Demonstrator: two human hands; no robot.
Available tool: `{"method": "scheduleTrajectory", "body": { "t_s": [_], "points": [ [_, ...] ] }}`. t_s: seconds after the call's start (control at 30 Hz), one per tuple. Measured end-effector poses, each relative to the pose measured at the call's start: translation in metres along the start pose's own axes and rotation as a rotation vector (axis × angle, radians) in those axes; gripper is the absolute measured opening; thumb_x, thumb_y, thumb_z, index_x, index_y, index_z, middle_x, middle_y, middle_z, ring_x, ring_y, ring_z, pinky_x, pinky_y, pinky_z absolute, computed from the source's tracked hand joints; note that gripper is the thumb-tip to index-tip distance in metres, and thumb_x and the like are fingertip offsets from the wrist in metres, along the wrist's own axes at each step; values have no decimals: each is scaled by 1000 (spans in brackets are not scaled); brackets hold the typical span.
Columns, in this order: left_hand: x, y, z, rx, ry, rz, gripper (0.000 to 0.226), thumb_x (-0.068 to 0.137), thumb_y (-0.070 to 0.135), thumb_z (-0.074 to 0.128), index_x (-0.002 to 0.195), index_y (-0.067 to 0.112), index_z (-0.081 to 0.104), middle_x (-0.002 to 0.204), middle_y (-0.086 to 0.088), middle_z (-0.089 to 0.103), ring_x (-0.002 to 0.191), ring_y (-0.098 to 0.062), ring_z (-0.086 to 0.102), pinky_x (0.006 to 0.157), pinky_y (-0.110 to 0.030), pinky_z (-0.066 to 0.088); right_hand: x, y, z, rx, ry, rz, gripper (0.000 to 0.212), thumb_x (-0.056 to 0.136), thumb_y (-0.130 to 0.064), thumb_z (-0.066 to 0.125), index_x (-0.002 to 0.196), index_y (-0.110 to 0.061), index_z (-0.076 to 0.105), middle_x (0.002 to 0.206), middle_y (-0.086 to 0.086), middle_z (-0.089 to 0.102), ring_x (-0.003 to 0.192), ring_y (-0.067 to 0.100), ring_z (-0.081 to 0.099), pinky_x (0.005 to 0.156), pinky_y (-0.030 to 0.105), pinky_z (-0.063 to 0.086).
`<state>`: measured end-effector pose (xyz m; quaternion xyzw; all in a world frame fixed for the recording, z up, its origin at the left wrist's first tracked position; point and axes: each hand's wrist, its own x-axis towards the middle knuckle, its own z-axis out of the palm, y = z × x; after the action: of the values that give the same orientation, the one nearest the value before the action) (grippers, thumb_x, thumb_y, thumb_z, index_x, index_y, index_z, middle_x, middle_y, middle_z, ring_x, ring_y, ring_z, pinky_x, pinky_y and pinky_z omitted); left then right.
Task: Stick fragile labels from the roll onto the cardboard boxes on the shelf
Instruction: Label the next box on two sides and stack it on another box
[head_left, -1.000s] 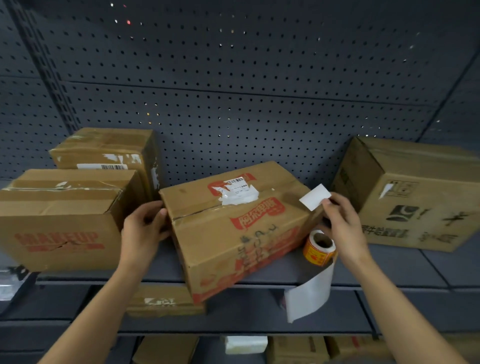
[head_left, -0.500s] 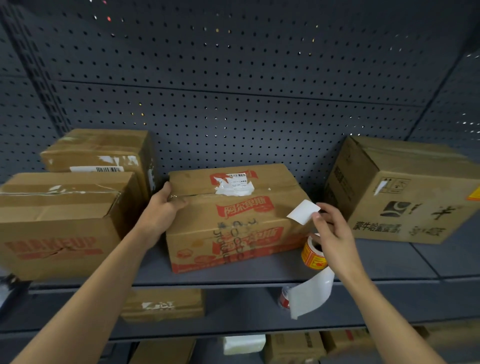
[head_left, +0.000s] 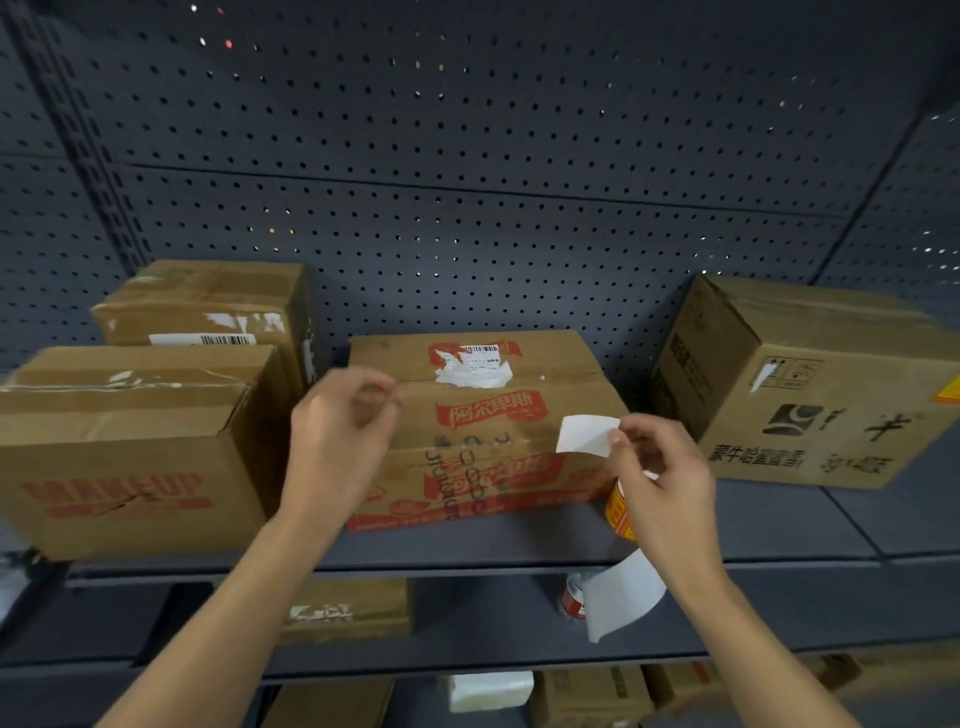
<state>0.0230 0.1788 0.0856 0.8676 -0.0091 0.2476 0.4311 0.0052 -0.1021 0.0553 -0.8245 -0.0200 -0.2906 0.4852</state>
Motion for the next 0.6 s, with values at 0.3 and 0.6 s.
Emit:
{"method": "scheduleTrajectory", "body": {
  "t_s": [0.3,0.6],
  "points": [
    [-58,41,24,-819,-350,-605,29,88,29,70,97,2,76,89,-16,78,67,-21,68,57,-27,53,-26,-20,39,-304,-11,-646,14,91,-18,65,92,-10,76,92,6,68,80,20,66,69,34,57],
    [-61,11,14,-747,-308,-490,16,92,9,68,80,13,78,75,-11,74,68,-17,66,59,-25,52,-40,-24,57,-345,-98,-877,11,93,-19,70,88,-11,76,88,6,69,72,24,64,62,41,51]
  ]
}}
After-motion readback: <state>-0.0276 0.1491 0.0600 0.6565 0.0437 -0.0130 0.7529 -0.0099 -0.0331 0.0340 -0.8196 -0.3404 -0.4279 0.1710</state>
